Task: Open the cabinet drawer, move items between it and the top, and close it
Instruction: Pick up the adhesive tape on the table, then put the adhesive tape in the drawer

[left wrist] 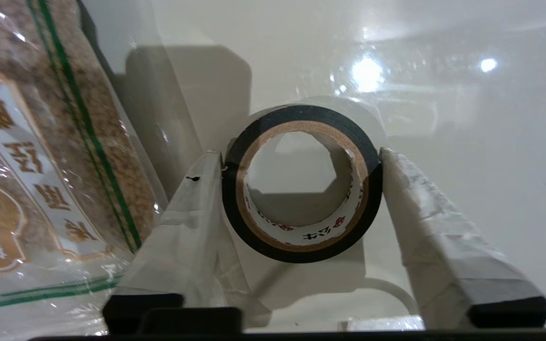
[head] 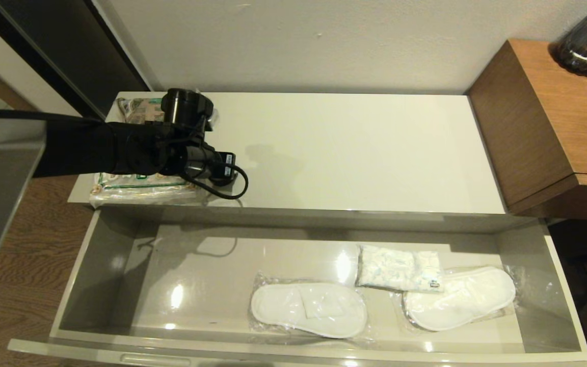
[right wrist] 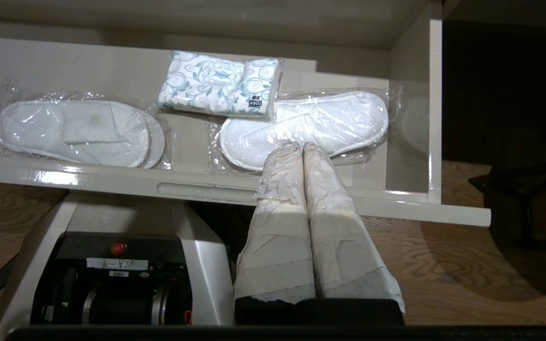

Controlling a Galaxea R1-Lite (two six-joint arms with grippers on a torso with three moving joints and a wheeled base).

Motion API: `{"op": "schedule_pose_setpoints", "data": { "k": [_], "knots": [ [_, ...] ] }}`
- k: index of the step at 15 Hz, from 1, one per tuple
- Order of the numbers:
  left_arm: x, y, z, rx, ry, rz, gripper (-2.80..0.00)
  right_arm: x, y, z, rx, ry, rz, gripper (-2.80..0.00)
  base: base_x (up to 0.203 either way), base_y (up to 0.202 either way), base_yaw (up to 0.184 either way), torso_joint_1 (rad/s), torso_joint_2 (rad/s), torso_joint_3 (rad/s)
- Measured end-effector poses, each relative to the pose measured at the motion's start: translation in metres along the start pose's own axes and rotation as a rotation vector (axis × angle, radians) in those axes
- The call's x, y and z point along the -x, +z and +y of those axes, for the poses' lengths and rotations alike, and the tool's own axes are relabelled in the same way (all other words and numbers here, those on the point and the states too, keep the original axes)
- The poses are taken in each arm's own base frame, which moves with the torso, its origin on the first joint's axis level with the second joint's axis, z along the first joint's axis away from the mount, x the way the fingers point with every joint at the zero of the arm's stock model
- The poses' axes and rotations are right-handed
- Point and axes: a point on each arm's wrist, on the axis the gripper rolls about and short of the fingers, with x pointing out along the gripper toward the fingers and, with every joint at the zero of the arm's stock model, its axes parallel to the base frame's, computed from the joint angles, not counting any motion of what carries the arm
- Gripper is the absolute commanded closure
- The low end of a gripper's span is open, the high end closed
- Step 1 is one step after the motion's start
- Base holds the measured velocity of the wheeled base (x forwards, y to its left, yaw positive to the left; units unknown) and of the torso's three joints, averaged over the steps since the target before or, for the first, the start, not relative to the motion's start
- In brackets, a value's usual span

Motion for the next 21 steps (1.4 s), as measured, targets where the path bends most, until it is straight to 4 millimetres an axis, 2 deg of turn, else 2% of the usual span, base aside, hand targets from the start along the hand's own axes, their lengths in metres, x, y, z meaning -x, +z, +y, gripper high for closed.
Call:
{"op": "schedule_pose_setpoints", "data": {
  "k": [4,6,8,11,13,17,19,21],
  "knots": [
    [0.002,0.001,0.000,0.005,-0.005,-0.004,0.00,0.000,0.000,0.000,0.000,0.000,0.000,0.00,0.000,0.000,0.000,0.000,0.00,0.000],
    [0.012,0.005,0.000,0.009,-0.011,-0.010,0.00,0.000,0.000,0.000,0.000,0.000,0.000,0.00,0.000,0.000,0.000,0.000,0.00,0.000],
    [0.043,0.011,0.001,0.024,-0.034,-0.009,0.00,0.000,0.000,0.000,0.000,0.000,0.000,0.00,0.000,0.000,0.000,0.000,0.00,0.000],
    [0.089,0.004,0.003,0.041,-0.079,0.033,0.00,0.000,0.000,0.000,0.000,0.000,0.001,0.00,0.000,0.000,0.000,0.000,0.00,0.000],
    [0.120,-0.020,0.005,0.029,-0.102,0.086,0.00,0.000,0.000,0.000,0.000,0.000,0.001,0.00,0.000,0.000,0.000,0.000,0.00,0.000],
    [0.169,-0.104,0.021,0.028,-0.097,0.274,0.00,0.000,0.000,0.000,0.000,0.000,0.001,0.00,0.000,0.000,0.000,0.000,0.00,0.000],
    [0.174,-0.133,0.030,0.090,-0.058,0.323,0.00,0.000,0.000,0.000,0.000,0.000,0.002,0.00,0.000,0.000,0.000,0.000,0.00,0.000],
    [0.164,-0.151,0.038,0.150,-0.012,0.324,0.00,0.000,0.000,0.000,0.000,0.000,0.000,0.00,0.000,0.000,0.000,0.000,0.00,0.000]
  ]
}}
